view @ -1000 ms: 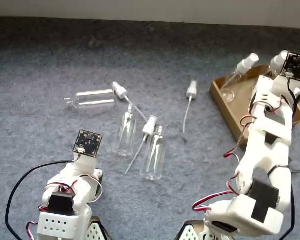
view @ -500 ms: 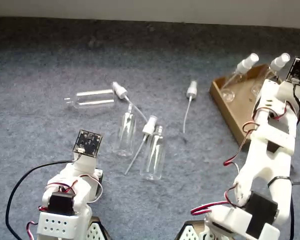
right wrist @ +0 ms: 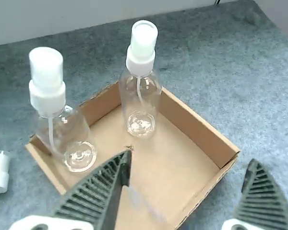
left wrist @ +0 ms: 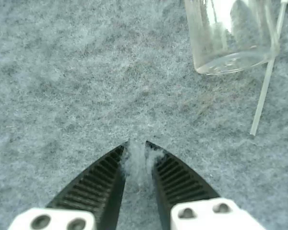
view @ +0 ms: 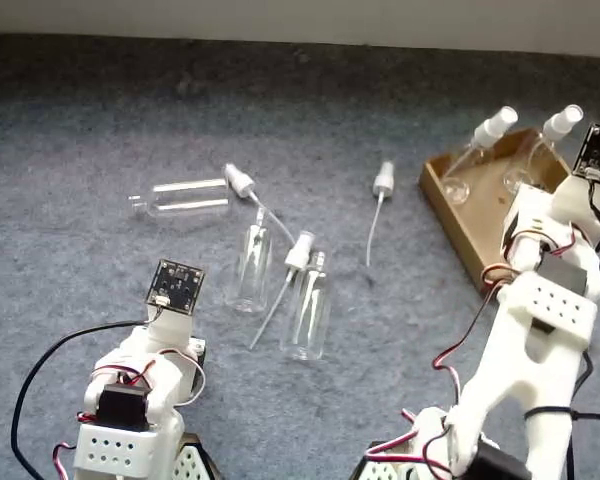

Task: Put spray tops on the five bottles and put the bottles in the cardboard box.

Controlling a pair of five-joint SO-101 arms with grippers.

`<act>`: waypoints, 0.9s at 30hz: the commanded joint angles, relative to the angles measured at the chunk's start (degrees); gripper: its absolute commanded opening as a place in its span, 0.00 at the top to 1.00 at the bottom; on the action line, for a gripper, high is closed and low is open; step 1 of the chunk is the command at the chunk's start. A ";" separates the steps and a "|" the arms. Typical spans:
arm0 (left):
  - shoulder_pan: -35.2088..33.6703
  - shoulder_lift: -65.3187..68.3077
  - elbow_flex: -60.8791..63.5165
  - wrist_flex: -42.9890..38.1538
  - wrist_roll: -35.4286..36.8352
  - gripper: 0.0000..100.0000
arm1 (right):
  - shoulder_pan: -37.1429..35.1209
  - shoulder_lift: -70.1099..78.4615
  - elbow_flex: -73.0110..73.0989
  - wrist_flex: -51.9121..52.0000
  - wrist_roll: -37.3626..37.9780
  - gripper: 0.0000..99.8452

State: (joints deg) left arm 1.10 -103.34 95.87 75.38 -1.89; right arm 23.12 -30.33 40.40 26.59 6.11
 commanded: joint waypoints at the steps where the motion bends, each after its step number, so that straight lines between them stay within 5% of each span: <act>1: 0.92 -0.40 1.27 0.18 -0.53 0.99 | -2.51 -7.60 -0.13 2.33 0.00 0.67; 27: 0.84 -0.40 1.27 0.18 -0.53 0.99 | -24.57 -35.56 23.78 19.47 -0.44 0.67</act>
State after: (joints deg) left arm 1.10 -103.34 95.87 75.38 -1.89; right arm 2.73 -64.79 64.13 41.01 6.11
